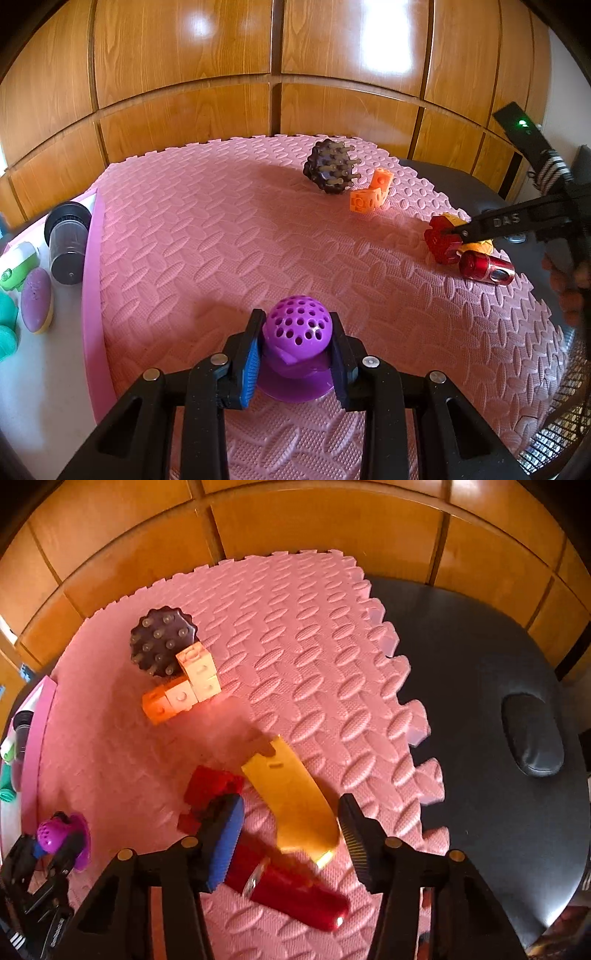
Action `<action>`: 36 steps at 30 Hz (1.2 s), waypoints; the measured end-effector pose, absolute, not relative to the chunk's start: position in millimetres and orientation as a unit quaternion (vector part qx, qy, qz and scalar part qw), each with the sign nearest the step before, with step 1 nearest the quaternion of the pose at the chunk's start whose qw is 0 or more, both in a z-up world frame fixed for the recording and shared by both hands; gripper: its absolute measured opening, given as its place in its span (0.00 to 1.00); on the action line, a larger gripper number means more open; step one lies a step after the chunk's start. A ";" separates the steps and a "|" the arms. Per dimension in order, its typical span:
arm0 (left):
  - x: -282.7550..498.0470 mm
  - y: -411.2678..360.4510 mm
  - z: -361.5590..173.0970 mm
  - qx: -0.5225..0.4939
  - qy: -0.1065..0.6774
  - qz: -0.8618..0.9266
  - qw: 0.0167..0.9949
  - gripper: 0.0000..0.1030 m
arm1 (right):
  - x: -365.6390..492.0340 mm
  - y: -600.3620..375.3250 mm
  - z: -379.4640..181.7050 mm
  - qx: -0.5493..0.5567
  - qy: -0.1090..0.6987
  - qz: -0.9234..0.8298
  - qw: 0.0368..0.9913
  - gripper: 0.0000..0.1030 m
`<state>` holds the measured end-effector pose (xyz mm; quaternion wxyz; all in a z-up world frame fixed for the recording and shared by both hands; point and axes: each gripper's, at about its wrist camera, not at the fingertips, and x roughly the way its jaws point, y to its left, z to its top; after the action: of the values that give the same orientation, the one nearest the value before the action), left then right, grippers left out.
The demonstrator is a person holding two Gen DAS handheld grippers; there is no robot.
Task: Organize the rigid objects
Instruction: 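Grasp the yellow flat piece with the right tool while the left tool holds the suction-cup toy, then lower the magenta suction-cup toy into the white tray and open the left tool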
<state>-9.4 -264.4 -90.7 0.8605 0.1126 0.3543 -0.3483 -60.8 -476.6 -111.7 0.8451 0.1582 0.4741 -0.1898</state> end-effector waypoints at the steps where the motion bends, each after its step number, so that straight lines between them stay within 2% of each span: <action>1: -9.4 -264.4 -90.7 0.113 0.354 -0.348 0.860 0.32 | -58.8 -476.5 -112.8 0.150 0.474 -0.192 0.846 0.51; 2: -9.2 -264.8 -90.8 0.114 0.355 -0.348 0.861 0.32 | -57.3 -474.7 -113.8 0.132 0.471 -0.200 0.849 0.40; 5: -9.9 -265.9 -90.5 0.118 0.353 -0.346 0.861 0.32 | -54.2 -463.3 -113.3 0.103 0.465 -0.193 0.858 0.27; 10: -9.1 -266.1 -90.2 0.117 0.354 -0.346 0.861 0.32 | -54.6 -468.4 -113.4 0.119 0.464 -0.190 0.857 0.29; 20: -3.1 -257.8 -84.2 0.095 0.378 -0.332 0.859 0.31 | -51.8 -453.6 -113.0 0.055 0.458 -0.195 0.866 0.27; 27: -13.5 -249.3 -58.4 0.088 0.351 -0.334 0.870 0.31 | -54.6 -460.7 -112.3 0.084 0.455 -0.187 0.866 0.28; 36: -16.6 -229.0 -28.5 0.062 0.335 -0.326 0.882 0.31 | -54.1 -451.2 -112.7 0.045 0.450 -0.193 0.871 0.28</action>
<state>-16.6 -229.0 -28.5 0.8821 0.0622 0.3345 -0.3257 -54.1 -451.2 -112.7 0.8711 0.0455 0.4495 -0.1927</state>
